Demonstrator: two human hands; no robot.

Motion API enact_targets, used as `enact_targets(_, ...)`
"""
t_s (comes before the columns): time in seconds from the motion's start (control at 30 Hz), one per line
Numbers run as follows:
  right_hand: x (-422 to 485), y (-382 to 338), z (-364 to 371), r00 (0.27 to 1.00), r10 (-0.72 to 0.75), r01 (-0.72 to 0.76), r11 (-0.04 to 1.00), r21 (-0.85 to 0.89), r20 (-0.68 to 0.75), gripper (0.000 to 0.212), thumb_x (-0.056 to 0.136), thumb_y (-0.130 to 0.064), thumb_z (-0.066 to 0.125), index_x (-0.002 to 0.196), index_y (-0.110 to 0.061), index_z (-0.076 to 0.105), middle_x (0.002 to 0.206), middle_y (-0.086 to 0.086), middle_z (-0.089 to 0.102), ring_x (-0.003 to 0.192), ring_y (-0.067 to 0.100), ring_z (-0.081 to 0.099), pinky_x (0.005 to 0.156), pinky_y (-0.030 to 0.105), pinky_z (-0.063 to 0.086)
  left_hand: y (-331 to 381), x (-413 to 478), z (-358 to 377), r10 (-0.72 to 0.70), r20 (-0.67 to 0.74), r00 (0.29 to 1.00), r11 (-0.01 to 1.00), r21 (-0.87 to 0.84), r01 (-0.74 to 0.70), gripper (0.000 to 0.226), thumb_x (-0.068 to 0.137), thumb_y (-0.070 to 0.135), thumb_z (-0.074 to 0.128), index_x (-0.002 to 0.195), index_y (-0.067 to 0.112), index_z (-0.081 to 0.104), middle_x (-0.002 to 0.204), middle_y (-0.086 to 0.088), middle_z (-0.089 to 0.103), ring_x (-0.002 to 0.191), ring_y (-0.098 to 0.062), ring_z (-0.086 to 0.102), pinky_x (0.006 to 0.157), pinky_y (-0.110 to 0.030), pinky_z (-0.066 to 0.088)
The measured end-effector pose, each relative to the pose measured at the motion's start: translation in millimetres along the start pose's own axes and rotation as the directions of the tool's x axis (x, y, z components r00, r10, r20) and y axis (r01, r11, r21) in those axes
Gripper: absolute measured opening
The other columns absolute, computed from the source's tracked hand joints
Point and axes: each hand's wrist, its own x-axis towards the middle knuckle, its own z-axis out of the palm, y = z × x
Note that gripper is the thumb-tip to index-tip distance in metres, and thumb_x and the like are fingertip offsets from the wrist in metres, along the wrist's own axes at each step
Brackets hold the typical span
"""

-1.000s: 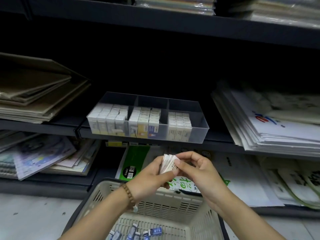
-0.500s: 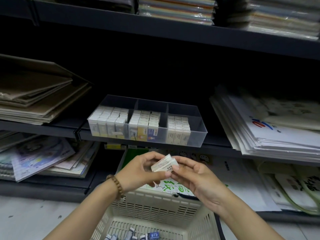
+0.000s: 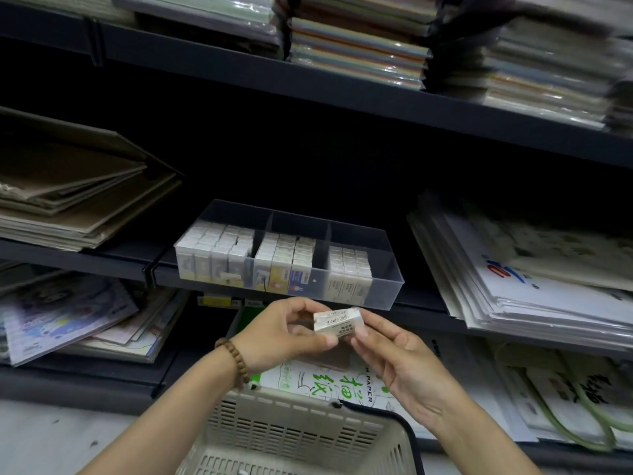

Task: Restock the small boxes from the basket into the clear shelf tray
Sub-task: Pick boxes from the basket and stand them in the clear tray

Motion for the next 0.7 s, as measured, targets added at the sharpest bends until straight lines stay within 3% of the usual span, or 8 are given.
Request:
enact_targets(0.13,-2,-9,2,0.999,-0.037,0.038,0.998,-0.043,0.019,0.047,0.073,-0.01,0.07,0.118,-0.006,0.061,0.11,0.012,0.07,0.094,0.015,0.07,0.071,0.016,0.055,1,5,5,0.054,-0.059,0.997,0.996,-0.065,-0.058,0.042,0.068,0.016,0.08,0.106,0.019,0.062,0.1,0.003,0.072,0.087,-0.012,0.07,0.079,-0.022,0.054)
enact_targets(0.33,-1,-11,5,0.998,-0.065,0.059,0.951,-0.303,-0.009,0.048,0.077,-0.031,0.068,0.12,-0.011,0.062,0.109,0.004,0.071,0.104,0.014,0.066,0.081,0.019,0.054,-3,7,10,0.122,-0.105,0.987,0.992,-0.023,-0.125,0.042,0.064,0.009,0.082,0.1,0.02,0.064,0.098,0.005,0.071,0.089,-0.007,0.068,0.071,-0.019,0.055)
enact_targets(0.5,1,-7,1,0.998,-0.009,-0.003,0.977,-0.212,-0.055,0.039,0.08,-0.013,0.069,0.118,-0.005,0.062,0.106,0.008,0.072,0.098,0.014,0.069,0.074,0.016,0.055,-10,6,11,0.125,-0.11,0.986,0.992,-0.016,-0.128,0.044,0.063,0.006,0.083,0.101,0.018,0.064,0.099,0.004,0.071,0.089,-0.008,0.069,0.072,-0.018,0.054)
enact_targets(0.7,-1,-6,-1,0.995,-0.084,0.074,0.978,-0.196,-0.047,0.053,0.067,-0.017,0.075,0.117,-0.009,0.062,0.104,0.008,0.073,0.096,0.013,0.069,0.071,0.014,0.053,-5,5,6,0.083,-0.062,0.995,0.996,-0.017,-0.085,0.05,0.057,0.023,0.083,0.103,0.021,0.065,0.097,0.004,0.073,0.088,-0.01,0.07,0.074,-0.019,0.055)
